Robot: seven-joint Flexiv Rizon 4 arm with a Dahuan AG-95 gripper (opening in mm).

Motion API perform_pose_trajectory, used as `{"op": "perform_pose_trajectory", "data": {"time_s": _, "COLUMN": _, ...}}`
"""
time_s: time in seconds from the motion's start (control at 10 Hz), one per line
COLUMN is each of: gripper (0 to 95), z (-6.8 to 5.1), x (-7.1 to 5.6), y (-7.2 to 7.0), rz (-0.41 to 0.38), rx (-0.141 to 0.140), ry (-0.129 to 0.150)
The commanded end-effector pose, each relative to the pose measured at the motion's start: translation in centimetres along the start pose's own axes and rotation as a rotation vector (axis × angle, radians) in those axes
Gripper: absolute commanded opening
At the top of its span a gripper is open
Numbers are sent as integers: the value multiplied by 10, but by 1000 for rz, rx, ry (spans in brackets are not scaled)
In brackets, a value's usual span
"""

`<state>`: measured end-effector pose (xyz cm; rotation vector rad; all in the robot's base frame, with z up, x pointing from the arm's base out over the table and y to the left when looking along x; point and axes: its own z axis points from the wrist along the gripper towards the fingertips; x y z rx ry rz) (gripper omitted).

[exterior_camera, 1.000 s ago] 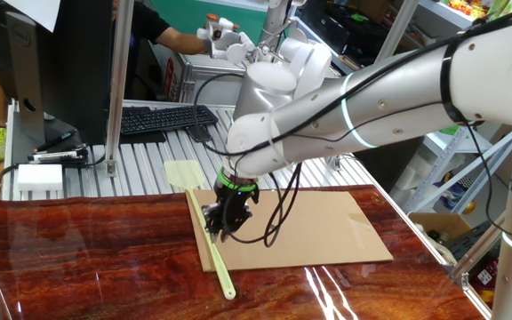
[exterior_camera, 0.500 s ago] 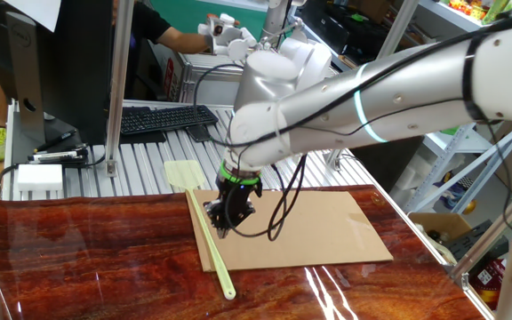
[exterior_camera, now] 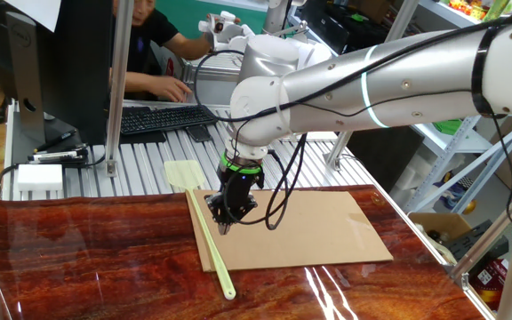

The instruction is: Swat with a flyswatter

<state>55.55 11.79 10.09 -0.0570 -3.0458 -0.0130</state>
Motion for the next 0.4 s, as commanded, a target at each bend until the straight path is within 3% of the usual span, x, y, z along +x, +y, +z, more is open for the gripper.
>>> {"op": "perform_pose_trajectory", "data": {"time_s": 0.1, "gripper": 0, "z": 0, "x": 0, "y": 1, "rz": 17, "rx": 10, "ry": 25}}
{"op": "perform_pose_trajectory", "data": {"time_s": 0.4, "gripper": 0, "z": 0, "x": 0, "y": 1, "rz": 36, "rx": 30, "ry": 34}}
